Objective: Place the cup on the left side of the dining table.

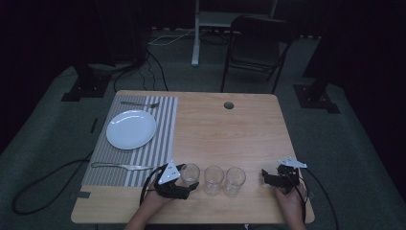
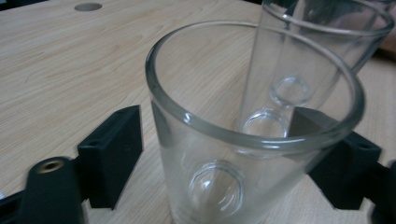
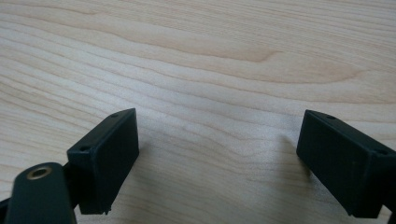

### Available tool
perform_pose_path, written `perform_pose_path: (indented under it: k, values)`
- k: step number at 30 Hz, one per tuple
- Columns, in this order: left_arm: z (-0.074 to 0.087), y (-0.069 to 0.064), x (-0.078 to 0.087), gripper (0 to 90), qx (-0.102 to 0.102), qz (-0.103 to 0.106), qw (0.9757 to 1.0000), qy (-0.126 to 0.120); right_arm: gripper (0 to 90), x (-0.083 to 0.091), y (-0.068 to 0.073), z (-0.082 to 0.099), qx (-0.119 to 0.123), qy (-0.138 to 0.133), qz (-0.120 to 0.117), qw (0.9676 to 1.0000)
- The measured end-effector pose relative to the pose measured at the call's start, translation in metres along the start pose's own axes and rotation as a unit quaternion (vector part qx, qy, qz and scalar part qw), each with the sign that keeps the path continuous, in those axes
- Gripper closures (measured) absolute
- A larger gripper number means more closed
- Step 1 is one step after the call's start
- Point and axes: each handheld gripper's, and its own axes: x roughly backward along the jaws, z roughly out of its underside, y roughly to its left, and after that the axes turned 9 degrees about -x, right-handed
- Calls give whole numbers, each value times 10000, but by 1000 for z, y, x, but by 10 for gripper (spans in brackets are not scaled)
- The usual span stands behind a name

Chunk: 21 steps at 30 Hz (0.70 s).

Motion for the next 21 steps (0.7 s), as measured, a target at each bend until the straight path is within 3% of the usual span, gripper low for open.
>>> perform_pose_path:
  k: [3,4,7,14,17,21]
  values:
    - [0,-1,0,291,-89,83,9999,-86,125,0,0,0,0,0,0,10000]
    - [-1,-3,0,291,-203,-19,9998,-90,124,0,0,0,-1,0,0,10000]
    - [-1,-4,-2,295,-195,-92,9997,-113,125,0,0,0,-1,-1,0,10000]
    - [-3,-5,-2,300,-41,-250,9996,-117,125,0,0,0,-3,1,1,10000]
    - [-5,-2,-2,301,89,-219,9997,-95,125,0,0,0,-5,3,0,10000]
    - [-9,0,0,301,113,-338,9993,-116,125,0,0,0,-1,1,0,10000]
